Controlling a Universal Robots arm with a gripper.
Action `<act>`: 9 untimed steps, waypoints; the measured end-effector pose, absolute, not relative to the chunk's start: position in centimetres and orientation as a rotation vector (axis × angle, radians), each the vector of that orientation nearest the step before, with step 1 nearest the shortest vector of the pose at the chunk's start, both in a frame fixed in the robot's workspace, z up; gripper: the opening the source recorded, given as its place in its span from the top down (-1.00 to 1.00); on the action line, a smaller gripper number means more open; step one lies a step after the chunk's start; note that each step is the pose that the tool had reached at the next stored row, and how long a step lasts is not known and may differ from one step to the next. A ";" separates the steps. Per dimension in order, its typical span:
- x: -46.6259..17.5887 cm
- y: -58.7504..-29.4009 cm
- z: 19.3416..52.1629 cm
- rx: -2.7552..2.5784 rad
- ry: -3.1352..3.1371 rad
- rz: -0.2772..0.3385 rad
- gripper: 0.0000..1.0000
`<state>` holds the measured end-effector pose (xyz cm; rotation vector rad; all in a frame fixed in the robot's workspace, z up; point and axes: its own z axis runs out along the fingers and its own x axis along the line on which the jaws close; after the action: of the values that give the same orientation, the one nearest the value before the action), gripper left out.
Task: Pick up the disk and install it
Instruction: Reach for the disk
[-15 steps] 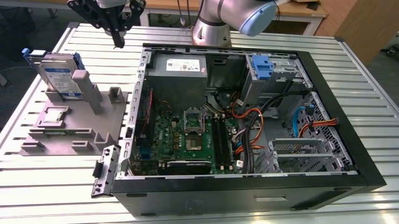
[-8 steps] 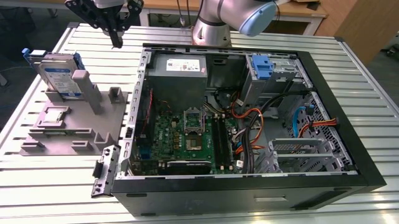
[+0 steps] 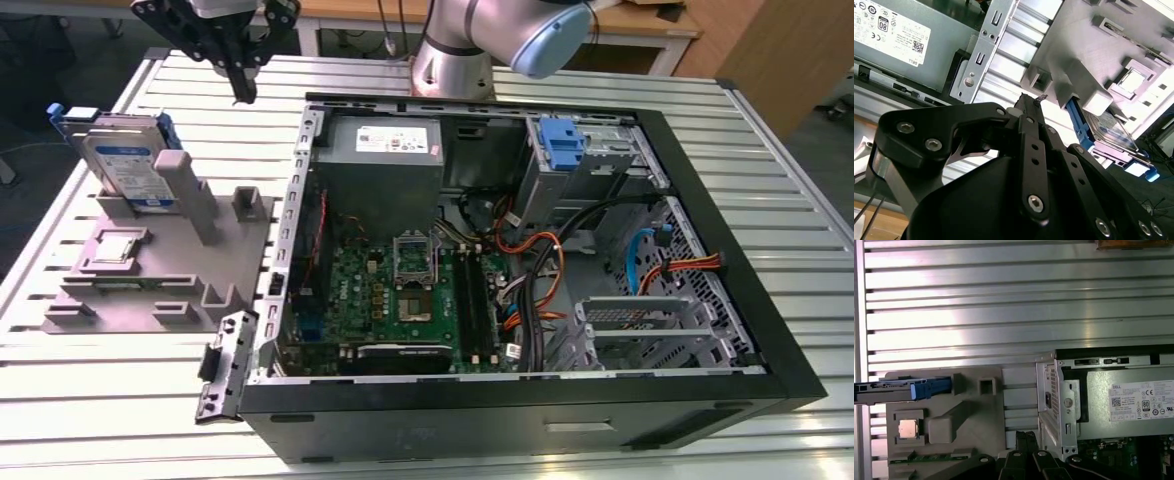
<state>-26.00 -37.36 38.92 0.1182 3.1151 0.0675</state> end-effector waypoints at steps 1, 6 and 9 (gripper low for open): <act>-26.1 -37.4 38.9 0.118 3.115 0.068 0.80; -26.4 -37.4 38.9 0.118 3.115 0.067 0.80; -26.5 -37.4 38.9 0.118 3.115 0.068 0.80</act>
<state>-26.49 -37.36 38.89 0.1181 3.1150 0.0676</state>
